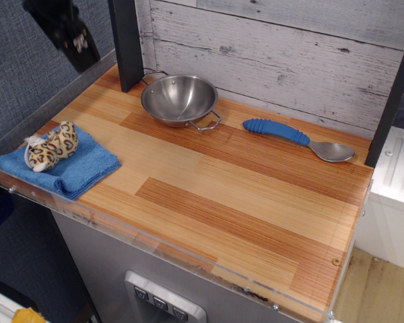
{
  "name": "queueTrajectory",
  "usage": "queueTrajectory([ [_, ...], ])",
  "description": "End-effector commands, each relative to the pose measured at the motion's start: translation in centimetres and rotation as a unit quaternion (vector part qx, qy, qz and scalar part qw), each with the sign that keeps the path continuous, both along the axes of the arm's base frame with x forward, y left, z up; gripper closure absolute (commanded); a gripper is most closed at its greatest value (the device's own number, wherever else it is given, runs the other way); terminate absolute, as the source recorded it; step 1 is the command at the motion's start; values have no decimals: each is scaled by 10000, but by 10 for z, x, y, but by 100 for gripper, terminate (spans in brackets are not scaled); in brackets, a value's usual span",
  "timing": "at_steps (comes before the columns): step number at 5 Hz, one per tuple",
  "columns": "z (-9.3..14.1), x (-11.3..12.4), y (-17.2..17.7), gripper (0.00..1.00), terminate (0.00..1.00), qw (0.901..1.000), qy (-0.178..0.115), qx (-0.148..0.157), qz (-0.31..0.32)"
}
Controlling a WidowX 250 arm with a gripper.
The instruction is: Put the pot in the bottom right hand corner.
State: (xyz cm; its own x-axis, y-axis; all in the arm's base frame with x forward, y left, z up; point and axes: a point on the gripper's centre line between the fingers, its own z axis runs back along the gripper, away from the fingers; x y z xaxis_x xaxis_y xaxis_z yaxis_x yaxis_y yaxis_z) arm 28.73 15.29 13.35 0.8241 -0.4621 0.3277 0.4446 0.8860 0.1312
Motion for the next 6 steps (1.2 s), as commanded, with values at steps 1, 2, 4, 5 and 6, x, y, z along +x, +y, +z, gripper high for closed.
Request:
queueTrajectory([
  [1,-12,4,-9,0,0,9845,-348,1200,-1229],
  [2,-30,12,-15,0,0,9724,-546,1457,-1736],
  [4,-73,34,-39,0,0,9433,-477,1970,-2628],
  [5,-92,41,-56,0,0,9285,-433,2006,-3096],
  [6,-96,52,-56,0,0,9301,-453,1935,-3089],
])
